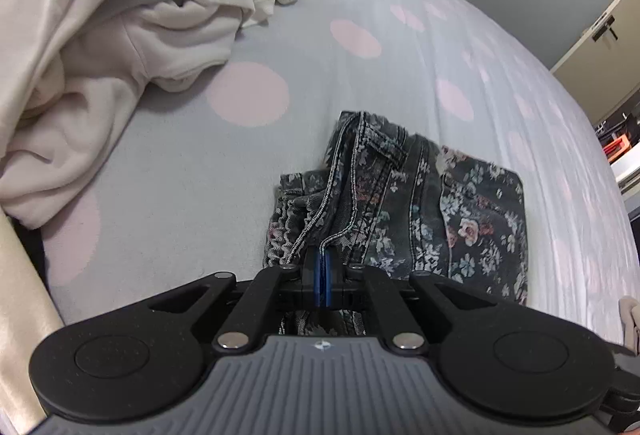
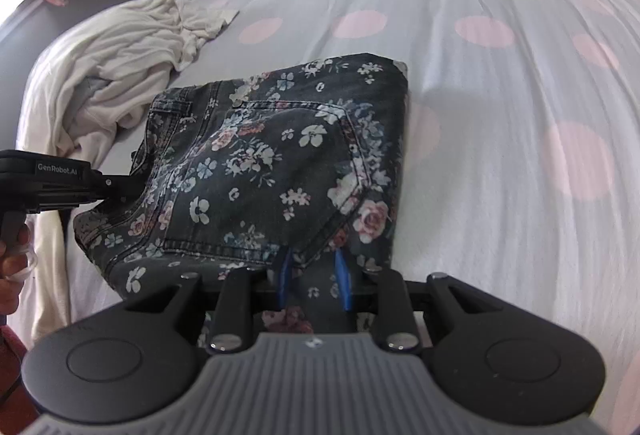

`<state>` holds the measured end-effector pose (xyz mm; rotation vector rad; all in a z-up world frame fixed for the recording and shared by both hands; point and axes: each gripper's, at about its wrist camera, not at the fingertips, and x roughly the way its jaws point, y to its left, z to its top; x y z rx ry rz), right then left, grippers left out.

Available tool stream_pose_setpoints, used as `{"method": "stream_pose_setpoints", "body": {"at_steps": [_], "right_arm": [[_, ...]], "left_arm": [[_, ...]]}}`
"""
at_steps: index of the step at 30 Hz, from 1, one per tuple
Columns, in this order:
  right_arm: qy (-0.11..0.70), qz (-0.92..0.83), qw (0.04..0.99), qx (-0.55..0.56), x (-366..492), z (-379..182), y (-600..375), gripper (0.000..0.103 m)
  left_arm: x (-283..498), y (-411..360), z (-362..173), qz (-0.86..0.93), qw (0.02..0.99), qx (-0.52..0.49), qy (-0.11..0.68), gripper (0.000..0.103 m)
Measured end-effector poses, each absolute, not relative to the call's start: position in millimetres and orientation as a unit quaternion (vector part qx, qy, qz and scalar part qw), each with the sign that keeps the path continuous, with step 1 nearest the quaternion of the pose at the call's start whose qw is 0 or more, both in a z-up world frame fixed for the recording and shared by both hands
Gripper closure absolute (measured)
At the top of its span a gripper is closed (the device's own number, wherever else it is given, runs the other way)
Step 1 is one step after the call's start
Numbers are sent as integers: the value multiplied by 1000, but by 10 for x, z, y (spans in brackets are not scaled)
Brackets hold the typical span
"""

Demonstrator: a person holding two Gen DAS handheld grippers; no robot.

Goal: Fold clothes
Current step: 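Lay the trouser bundle flat on the sheet and open the right gripper, then grasp the folded trouser edge with the left gripper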

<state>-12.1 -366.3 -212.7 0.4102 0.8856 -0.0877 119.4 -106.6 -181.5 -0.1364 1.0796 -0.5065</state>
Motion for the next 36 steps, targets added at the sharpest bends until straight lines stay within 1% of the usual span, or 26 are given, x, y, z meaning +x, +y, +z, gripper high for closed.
{"method": "stream_pose_setpoints", "body": {"at_steps": [2, 3, 4, 5, 6, 10, 13, 16, 17, 18, 20, 21, 22, 24, 26, 27, 28, 29, 30, 31, 34, 36], "right_arm": [[421, -39, 883, 203, -158, -2130, -3686, 75], [418, -38, 884, 206, -177, -2130, -3697, 73], [416, -42, 884, 210, -199, -2123, -3706, 71], [414, -47, 884, 215, -221, -2115, -3715, 71], [410, -51, 884, 216, -232, -2096, -3723, 71], [395, -64, 891, 213, -236, -1982, -3750, 71], [380, -62, 901, 201, -150, -1878, -3751, 71], [381, -60, 901, 196, -79, -1899, -3763, 72], [382, -60, 902, 194, -56, -1907, -3767, 72], [382, -59, 902, 192, -32, -1914, -3771, 72], [383, -58, 902, 188, 15, -1928, -3778, 72], [384, -58, 902, 187, 39, -1936, -3782, 72], [384, -57, 903, 185, 62, -1943, -3786, 72], [385, -56, 903, 181, 110, -1957, -3794, 71], [386, -55, 904, 178, 157, -1972, -3802, 71], [387, -55, 904, 176, 180, -1979, -3805, 68], [387, -54, 904, 174, 204, -1986, -3809, 61], [387, -54, 904, 173, 224, -1992, -3817, 56], [386, -56, 903, 179, 209, -1984, -3857, 49], [385, -58, 902, 185, 195, -1978, -3900, 46], [392, -61, 888, 234, 163, -2031, -4077, 45], [395, -59, 874, 276, 150, -2105, -4192, 45]], "left_arm": [[1161, -1051, -1744, -236, 833, -68, 495, 96], [1136, -1048, -1691, -236, 841, -66, 483, 91], [1111, -1046, -1638, -236, 848, -64, 471, 80], [1087, -1045, -1586, -236, 855, -61, 458, 74], [1067, -1051, -1540, -237, 861, -59, 446, 63], [1087, -1158, -1429, -250, 871, -43, 420, 62], [1197, -1307, -1447, -250, 871, -22, 423, 61], [1323, -1396, -1556, -248, 868, -17, 430, 61], [1368, -1403, -1609, -246, 866, -19, 435, 62], [1407, -1398, -1676, -238, 863, -20, 444, 66], [1460, -1368, -1807, -233, 858, -21, 457, 68], [1478, -1350, -1862, -232, 857, -22, 460, 65], [1484, -1340, -1894, -231, 858, -18, 459, 59], [1499, -1326, -1943, -228, 857, -17, 462, 56], [1504, -1282, -1949, -228, 855, -31, 466, 55], [1504, -1252, -1928, -226, 852, -39, 470, 54], [1505, -1222, -1907, -223, 850, -47, 475, 53], [1504, -1187, -1885, -221, 847, -57, 480, 53], [1494, -1135, -1865, -221, 841, -71, 489, 53], [1486, -1087, -1864, -224, 833, -84, 498, 53], [1494, -994, -1947, -230, 808, -115, 530, 53], [1535, -984, -2004, -234, 801, -126, 537, 54]]}}
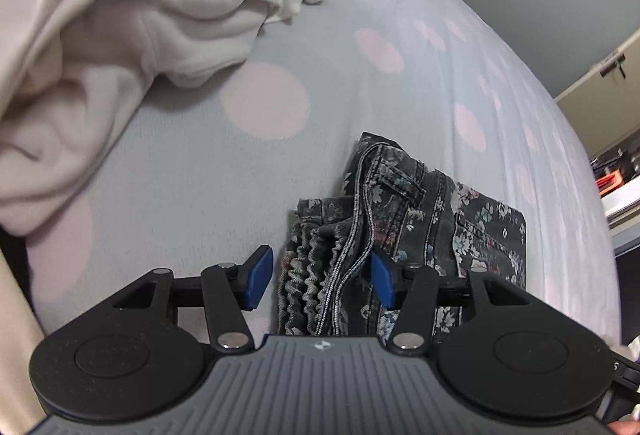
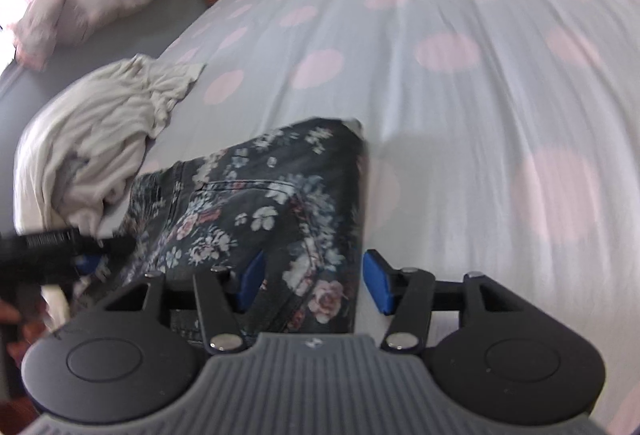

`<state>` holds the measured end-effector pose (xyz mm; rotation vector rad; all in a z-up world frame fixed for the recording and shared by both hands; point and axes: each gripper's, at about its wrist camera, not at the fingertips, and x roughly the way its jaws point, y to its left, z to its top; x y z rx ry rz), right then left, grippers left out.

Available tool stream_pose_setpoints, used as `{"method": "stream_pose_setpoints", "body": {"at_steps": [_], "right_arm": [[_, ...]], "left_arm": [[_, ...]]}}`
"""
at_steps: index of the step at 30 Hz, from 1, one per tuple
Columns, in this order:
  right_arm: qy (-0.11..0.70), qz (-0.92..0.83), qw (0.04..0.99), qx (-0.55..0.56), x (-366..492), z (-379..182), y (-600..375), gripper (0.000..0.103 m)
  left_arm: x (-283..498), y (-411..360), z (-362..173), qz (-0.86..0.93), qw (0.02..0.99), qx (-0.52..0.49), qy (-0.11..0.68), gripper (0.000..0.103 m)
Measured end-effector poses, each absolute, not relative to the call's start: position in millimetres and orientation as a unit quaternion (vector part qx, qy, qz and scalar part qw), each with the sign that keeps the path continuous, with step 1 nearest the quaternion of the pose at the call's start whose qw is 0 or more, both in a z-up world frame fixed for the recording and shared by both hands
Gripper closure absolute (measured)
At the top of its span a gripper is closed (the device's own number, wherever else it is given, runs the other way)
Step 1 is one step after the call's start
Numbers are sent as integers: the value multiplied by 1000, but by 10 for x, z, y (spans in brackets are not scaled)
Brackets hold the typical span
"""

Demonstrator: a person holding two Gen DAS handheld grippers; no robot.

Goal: Fold clothes
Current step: 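Grasp the folded trouser edge with the left gripper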

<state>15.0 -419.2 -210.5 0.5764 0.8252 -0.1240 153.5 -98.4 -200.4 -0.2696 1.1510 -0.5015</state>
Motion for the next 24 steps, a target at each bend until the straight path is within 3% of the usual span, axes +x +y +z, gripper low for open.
{"method": "stream_pose_setpoints", "body": {"at_steps": [14, 20, 24], "right_arm": [[390, -13, 848, 359, 283, -2367, -4338, 44], [381, 6, 832, 403, 323, -2455, -4488, 45], [381, 14, 830, 407, 344, -2472, -4524, 45]], "left_arm": [[1783, -1059, -2233, -299, 773, -143, 542, 65], [1953, -1047, -2317, -338, 752, -178, 537, 65], [2114, -1038, -2389, -370, 729, -205, 538, 58]]}}
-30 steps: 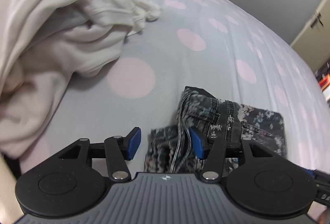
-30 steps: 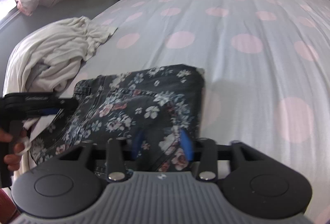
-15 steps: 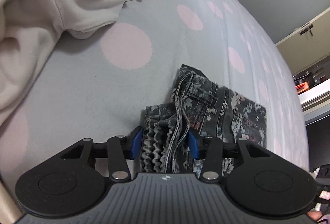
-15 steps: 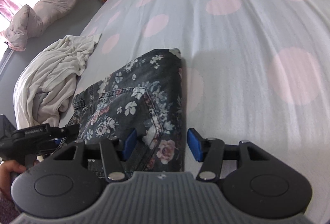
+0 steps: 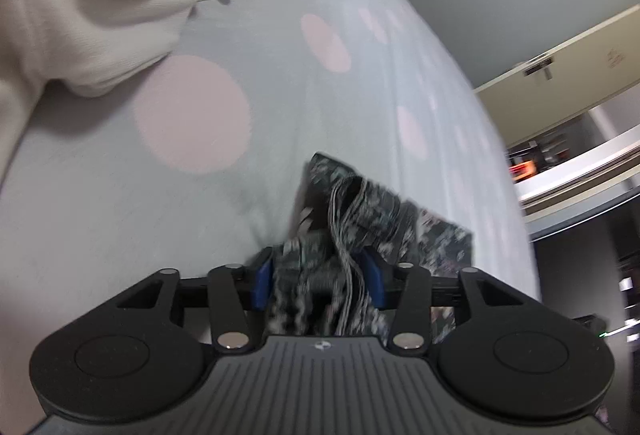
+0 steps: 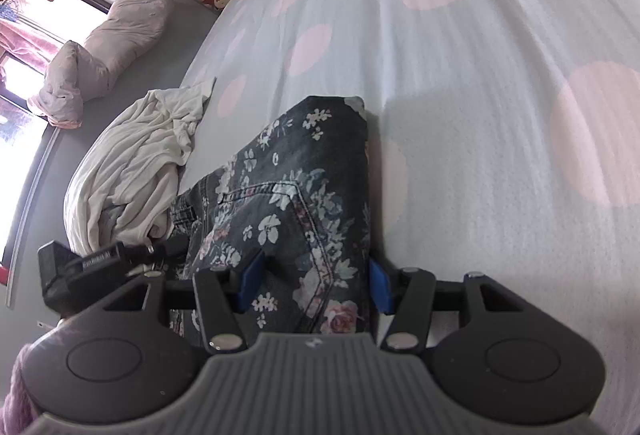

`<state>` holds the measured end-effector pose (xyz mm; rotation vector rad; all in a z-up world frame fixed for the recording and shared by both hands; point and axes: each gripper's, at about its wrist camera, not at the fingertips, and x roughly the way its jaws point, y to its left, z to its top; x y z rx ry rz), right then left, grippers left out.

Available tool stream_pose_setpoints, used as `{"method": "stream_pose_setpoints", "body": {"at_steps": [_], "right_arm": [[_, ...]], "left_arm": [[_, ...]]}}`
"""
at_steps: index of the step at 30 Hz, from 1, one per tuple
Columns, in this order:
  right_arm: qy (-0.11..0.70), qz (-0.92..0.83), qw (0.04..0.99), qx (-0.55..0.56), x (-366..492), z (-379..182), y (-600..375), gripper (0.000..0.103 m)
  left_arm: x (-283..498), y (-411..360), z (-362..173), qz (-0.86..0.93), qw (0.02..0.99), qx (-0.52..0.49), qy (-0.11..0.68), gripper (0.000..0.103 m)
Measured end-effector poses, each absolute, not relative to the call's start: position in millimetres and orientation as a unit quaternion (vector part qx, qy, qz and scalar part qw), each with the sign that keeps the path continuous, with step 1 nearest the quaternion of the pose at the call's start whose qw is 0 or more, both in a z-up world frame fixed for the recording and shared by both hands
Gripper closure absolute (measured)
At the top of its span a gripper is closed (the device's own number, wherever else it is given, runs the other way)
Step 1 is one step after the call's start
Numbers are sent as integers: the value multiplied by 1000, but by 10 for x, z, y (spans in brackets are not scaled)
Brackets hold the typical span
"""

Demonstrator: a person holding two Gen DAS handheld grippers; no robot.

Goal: Fold clothes
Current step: 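Grasp the folded trouser edge with the left gripper, then lift the folded trousers with the left gripper and carry them toward the towel stack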

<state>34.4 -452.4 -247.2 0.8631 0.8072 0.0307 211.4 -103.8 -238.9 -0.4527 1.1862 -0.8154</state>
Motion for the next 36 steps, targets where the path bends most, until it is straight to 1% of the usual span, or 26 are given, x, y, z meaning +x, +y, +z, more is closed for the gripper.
{"method": "stream_pose_setpoints", "body": {"at_steps": [5, 9, 10, 11, 13, 16, 19, 23, 27, 31, 36], "right_arm": [[370, 16, 824, 429, 374, -2529, -4579, 45], [362, 18, 819, 446, 399, -2575, -4622, 44], [359, 18, 817, 450, 405, -2586, -4633, 46], [357, 18, 816, 454, 411, -2598, -4644, 50], [353, 19, 812, 464, 421, -2621, -4669, 67], [340, 14, 797, 499, 356, -2657, -4725, 83], [327, 16, 810, 487, 338, -2521, -4668, 90], [316, 22, 835, 451, 323, -2254, -4555, 91], [297, 31, 843, 447, 227, -2034, -4503, 92], [274, 26, 863, 424, 65, -1742, -4522, 92], [235, 12, 887, 398, -344, -1305, -4732, 92]], "left_arm": [[2109, -1124, -2388, -379, 733, -186, 533, 59], [2061, -1172, -2379, -385, 739, -174, 524, 66], [2054, -1179, -2379, -386, 740, -173, 522, 68], [2048, -1178, -2378, -387, 741, -172, 521, 68], [2022, -1168, -2366, -388, 743, -170, 517, 71], [1980, -1166, -2326, -385, 750, -168, 511, 74], [1890, -1193, -2234, -381, 766, -148, 497, 77], [1762, -1154, -2073, -374, 783, -142, 476, 79], [1632, -1165, -1864, -369, 801, -135, 451, 81], [1458, -1279, -1618, -379, 813, -122, 424, 83], [1174, -1590, -1288, -413, 814, -112, 394, 84]]}}
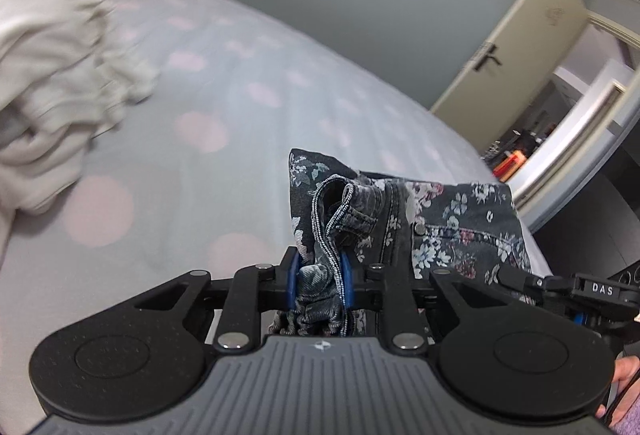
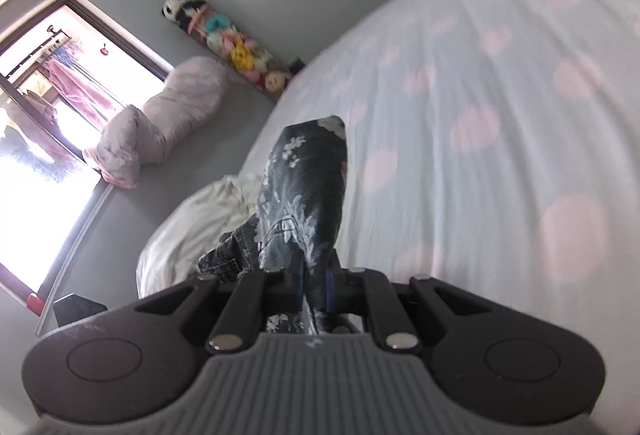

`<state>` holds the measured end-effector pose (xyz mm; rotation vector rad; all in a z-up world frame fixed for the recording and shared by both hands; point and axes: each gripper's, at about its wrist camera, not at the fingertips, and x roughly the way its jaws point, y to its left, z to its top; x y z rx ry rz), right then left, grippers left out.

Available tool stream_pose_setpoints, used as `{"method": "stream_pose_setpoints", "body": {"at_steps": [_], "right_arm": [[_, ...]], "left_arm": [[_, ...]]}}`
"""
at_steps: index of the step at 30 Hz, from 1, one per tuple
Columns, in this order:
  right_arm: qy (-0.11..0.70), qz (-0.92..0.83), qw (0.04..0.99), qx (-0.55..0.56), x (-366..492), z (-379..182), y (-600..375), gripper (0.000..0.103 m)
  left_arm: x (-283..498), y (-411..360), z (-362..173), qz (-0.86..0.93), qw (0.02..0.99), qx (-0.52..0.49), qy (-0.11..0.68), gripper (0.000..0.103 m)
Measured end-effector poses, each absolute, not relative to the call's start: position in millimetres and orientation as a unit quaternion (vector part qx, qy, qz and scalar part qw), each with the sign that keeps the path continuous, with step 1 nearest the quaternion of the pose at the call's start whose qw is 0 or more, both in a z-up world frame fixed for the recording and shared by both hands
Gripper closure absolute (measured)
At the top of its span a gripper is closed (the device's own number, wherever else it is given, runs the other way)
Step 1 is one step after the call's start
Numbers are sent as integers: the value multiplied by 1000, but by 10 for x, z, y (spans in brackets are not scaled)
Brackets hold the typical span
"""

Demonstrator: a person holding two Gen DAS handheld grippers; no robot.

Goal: Fold clothes
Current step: 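Lift the folded trousers with the left gripper and carry them toward the towel stack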

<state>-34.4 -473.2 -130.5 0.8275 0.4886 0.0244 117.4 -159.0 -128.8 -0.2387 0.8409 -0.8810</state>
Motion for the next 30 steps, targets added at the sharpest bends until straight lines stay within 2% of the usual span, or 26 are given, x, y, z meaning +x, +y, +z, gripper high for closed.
{"method": "stream_pose_setpoints", "body": {"at_steps": [8, 18, 30], "right_arm": [[179, -41, 911, 370, -1277, -650, -5358, 92], [140, -165, 915, 342, -3014, -5, -6521, 92], [199, -356, 879, 247, -4780, 682, -7921, 92]], "left_arm": [[652, -2519, -760, -504, 779, -93, 360, 85], [-366, -4381, -379, -631, 679, -45, 372, 86], [-1963, -6593, -603, -741, 533, 23, 408, 89]]}}
